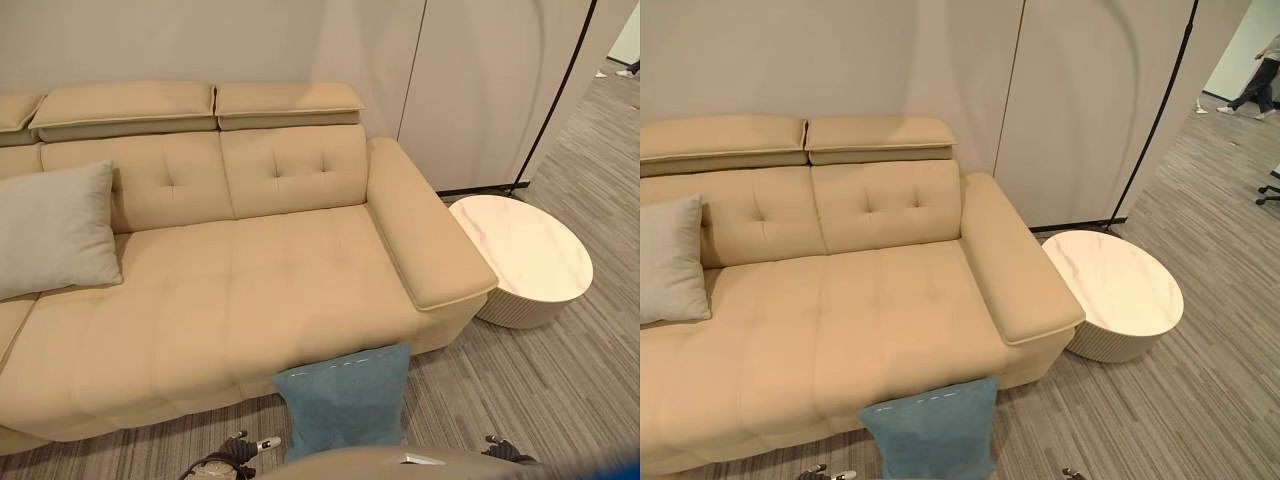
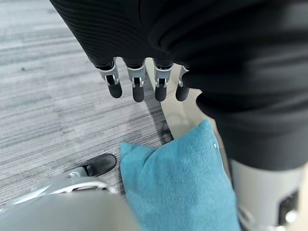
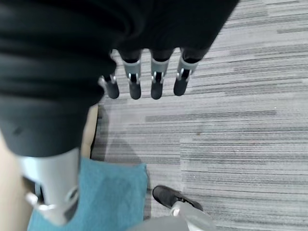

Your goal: Pick up all the scattered cushions and arrange them neatly on the sofa.

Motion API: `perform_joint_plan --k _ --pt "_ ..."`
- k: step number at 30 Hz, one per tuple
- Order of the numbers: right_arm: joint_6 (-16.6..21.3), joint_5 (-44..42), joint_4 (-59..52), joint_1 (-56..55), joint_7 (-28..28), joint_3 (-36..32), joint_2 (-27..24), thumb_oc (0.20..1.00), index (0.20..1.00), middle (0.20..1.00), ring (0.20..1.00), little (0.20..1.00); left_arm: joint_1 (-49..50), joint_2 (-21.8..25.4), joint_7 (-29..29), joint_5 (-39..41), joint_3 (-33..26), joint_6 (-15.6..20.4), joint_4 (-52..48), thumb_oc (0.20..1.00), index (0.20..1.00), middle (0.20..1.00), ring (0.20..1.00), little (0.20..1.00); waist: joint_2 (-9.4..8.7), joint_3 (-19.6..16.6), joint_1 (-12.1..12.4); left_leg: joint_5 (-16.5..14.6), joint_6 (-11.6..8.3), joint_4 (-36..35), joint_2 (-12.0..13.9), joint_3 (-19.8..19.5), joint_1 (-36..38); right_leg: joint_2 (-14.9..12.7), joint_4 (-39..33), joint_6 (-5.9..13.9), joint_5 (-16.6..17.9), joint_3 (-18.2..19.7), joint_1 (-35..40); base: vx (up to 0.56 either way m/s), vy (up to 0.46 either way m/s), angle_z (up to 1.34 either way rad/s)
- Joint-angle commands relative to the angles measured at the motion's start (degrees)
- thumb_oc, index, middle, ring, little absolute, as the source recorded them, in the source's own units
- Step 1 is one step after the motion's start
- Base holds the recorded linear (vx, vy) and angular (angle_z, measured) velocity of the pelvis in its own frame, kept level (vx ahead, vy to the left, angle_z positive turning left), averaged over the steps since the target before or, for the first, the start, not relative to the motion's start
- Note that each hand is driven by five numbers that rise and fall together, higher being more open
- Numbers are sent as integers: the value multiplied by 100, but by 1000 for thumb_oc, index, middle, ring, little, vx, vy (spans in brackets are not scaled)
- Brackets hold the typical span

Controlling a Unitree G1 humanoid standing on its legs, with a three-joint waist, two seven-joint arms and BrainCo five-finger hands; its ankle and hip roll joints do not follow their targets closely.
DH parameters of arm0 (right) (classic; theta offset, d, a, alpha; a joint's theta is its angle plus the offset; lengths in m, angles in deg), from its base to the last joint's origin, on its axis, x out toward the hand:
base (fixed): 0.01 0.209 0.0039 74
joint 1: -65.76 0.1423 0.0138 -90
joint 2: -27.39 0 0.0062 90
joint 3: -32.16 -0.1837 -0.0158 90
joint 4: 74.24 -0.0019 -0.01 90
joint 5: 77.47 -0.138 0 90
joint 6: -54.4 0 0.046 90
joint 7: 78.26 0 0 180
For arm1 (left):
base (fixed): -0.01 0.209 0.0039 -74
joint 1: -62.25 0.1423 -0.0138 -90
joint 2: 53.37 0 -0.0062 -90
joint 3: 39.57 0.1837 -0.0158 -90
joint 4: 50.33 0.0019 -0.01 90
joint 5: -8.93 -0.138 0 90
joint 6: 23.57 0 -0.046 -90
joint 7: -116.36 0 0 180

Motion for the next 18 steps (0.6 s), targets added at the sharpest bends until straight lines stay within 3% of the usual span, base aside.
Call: perform_joint_plan --k 1,3,4,5,9,18 --pt "78 -46 216 342 10 55 -66 1000 1000 1000 1000 1000 -295 -54 -18 28 -126 87 61 1000 1000 1000 1000 1000 -160 17 64 -213 -294 36 -33 -121 -9 -181 -2 439 367 55 210 60 -36 1" --pt "112 -126 -24 388 13 15 -112 1000 1000 1000 1000 1000 -361 -21 -32 101 -205 120 -141 1000 1000 1000 1000 1000 -148 134 70 -193 -295 36 -20 -145 -30 -183 45 415 288 16 188 -83 -50 1" --pt "189 -297 -543 622 100 -29 -219 1000 1000 1000 1000 1000 -666 63 -141 289 -296 177 -593 1000 1000 1000 1000 1000 -139 596 64 -12 -313 97 19 -169 -444 -198 364 372 217 -40 -309 -246 -39 -2" --pt "188 -297 -544 624 100 -30 -220 1000 1000 1000 1000 1000 -668 63 -141 289 -296 176 -592 1000 1000 1000 1000 1000 -139 592 62 -11 -313 99 19 -171 -454 -199 370 371 215 -42 -319 -386 -34 1" --pt "262 -485 -1122 1070 356 -120 -389 1000 1000 1000 1000 1000 -1145 147 -299 640 -391 315 -1272 1000 1000 1000 1000 1000 -139 1390 31 61 -356 901 140 -273 -1763 -346 949 282 252 -174 -1438 -372 -34 11" --pt "475 -587 -2191 1739 1003 -357 -684 1000 1000 1000 1000 1000 -1764 345 -682 1085 -679 609 -2208 1000 1000 1000 1000 1000 -109 2226 -89 212 -300 1568 222 -452 -3503 -582 1546 196 299 -366 -3010 -193 -27 13"
